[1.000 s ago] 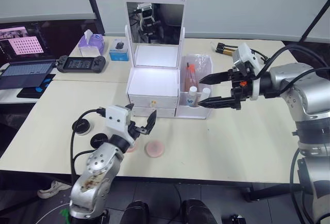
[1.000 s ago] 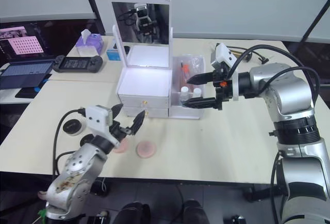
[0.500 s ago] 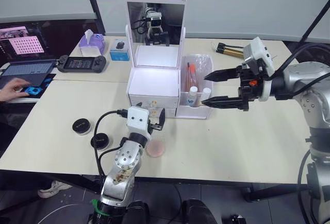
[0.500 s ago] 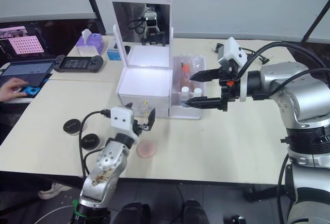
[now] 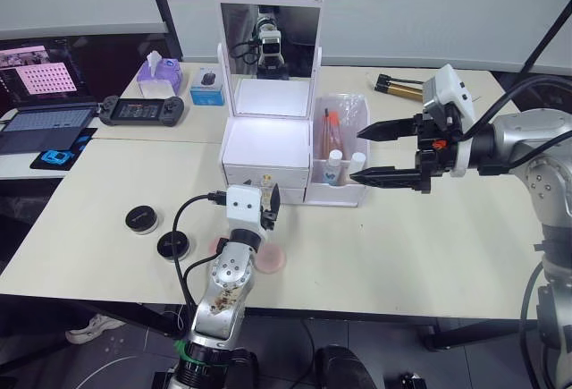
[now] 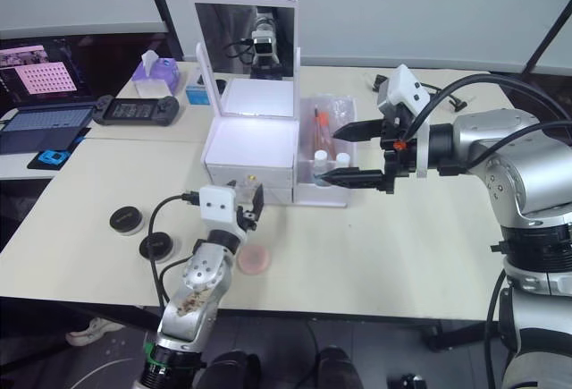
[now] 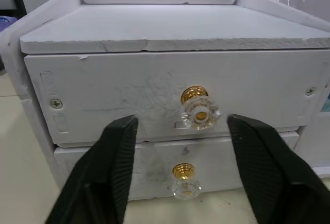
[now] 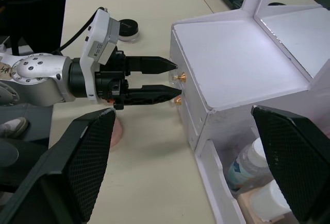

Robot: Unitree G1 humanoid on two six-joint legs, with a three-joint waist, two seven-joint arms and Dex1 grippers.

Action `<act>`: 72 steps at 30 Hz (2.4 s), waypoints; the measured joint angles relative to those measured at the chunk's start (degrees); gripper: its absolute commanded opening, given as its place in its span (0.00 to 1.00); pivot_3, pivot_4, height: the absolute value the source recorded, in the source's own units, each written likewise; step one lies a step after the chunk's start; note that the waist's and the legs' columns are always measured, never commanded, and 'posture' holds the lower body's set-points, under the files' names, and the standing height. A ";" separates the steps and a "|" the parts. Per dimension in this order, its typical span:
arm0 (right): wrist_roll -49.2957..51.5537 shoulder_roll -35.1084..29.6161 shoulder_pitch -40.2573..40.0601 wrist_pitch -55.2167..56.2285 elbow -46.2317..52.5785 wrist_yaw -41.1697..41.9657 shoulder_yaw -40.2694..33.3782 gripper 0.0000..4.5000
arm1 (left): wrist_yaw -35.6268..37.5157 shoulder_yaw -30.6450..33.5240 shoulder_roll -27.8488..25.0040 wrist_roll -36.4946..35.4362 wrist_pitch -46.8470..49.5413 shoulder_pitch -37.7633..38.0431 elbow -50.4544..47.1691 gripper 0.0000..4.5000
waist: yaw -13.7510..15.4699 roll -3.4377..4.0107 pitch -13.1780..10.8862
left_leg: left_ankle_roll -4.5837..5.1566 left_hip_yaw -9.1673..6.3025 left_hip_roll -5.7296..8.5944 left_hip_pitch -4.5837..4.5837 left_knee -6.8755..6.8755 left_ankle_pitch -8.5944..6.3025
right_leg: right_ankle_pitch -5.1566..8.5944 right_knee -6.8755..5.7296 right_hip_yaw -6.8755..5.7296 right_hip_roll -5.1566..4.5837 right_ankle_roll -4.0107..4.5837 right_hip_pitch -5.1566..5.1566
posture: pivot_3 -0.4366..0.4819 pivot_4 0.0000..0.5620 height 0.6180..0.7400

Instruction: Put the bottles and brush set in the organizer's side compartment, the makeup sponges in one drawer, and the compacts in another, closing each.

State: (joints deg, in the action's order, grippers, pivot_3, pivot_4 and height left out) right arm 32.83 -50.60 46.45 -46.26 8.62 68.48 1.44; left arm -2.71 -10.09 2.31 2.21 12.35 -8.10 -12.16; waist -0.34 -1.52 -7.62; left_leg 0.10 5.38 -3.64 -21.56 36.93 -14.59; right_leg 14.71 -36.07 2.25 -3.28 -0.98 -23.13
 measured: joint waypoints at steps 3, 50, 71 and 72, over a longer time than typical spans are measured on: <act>0.00 -0.49 0.16 0.00 0.00 -0.05 0.00 1.00 | 0.00 -0.32 -0.01 0.05 -0.11 -0.05 0.29 0.23 | 0.05 0.00 0.00 | 0.00 -0.02 0.00 -0.02 0.02 0.00 | 0.00 0.00 -0.02 -0.01 0.00 0.00 | 0.48 0.27 0.93; -1.11 1.41 0.17 0.57 -0.22 -1.06 0.56 1.00 | 3.37 0.16 0.05 -2.19 0.44 0.94 -2.07 0.13 | 0.14 0.00 0.00 | 0.01 -0.13 0.02 -0.11 0.06 0.00 | 0.00 0.00 -0.08 0.00 0.00 -0.02 | 0.48 0.27 0.93; -1.10 5.43 -1.99 0.65 -0.21 -2.27 1.76 1.00 | 9.63 -2.17 -7.12 -3.67 7.23 13.22 -18.35 0.13 | -0.09 0.01 0.00 | 0.01 -0.14 0.00 -0.11 0.05 0.00 | 0.00 -0.01 -0.10 -0.02 0.00 -0.02 | 0.48 0.27 0.93; -1.14 5.72 -1.92 0.66 -0.33 -2.26 2.08 1.00 | 10.57 -2.09 -7.95 -4.71 8.76 14.06 -20.27 0.13 | -0.06 0.01 0.00 | 0.01 -0.15 0.00 -0.12 0.05 0.00 | 0.00 0.00 -0.11 -0.01 0.00 -0.03 | 0.48 0.27 0.93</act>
State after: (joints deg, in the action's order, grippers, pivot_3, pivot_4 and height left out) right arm 31.69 -44.87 44.54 -45.60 8.29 66.21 3.51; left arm 7.86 -12.19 -5.63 -2.50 21.11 5.96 -32.44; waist -0.40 -1.51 -7.62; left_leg 0.11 5.23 -3.65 -21.68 36.98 -14.59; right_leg 14.71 -36.07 2.14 -3.30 -0.98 -23.16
